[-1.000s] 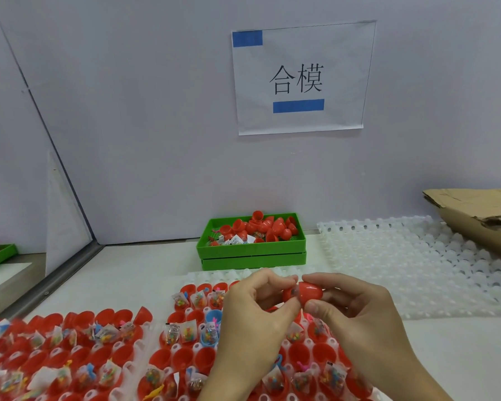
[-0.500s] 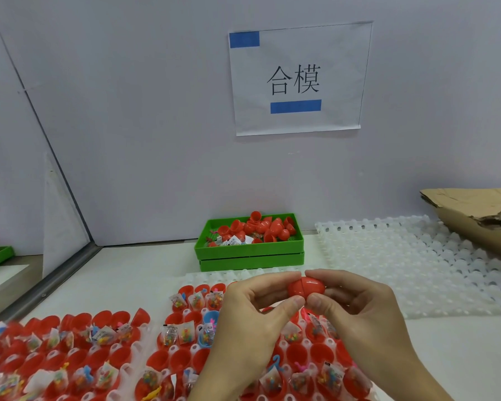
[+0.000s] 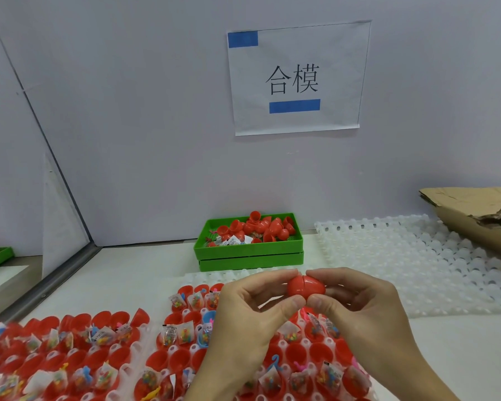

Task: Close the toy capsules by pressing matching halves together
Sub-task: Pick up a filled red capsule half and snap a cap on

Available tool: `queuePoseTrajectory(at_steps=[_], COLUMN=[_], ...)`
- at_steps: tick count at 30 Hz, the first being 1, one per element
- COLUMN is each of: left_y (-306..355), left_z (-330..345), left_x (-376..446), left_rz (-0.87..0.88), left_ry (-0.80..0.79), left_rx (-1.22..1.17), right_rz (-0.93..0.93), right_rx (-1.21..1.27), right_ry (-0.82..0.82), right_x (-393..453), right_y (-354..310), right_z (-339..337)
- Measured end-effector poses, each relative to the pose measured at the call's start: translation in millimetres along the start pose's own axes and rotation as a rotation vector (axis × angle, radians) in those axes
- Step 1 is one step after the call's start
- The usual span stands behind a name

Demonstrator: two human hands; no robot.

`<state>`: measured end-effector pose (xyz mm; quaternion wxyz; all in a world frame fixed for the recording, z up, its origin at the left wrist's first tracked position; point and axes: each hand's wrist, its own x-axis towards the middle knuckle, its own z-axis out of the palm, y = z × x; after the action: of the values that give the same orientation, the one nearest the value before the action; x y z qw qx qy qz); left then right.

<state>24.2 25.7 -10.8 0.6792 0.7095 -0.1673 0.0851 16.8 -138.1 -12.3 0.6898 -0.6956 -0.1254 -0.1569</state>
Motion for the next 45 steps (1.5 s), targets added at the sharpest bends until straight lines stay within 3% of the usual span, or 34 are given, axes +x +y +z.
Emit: queuePoseTrajectory(at_steps=[13,30,45], left_y=[3,6,3], left_z=[2,2,7], left_x=[2,2,0], left_rz=[0.044,0.06,0.102], left_ry=[0.101,0.096,0.11], left_rx=[0.087,0.114,0.285], right_rz=[0.046,-0.001,0.006], right_rx=[0.093,0.051,0.025], right_ry=[-0.041,-0.024,0.002], right_x=[-2,0,0], right_y=[0,0,12], right_z=[3,3,5])
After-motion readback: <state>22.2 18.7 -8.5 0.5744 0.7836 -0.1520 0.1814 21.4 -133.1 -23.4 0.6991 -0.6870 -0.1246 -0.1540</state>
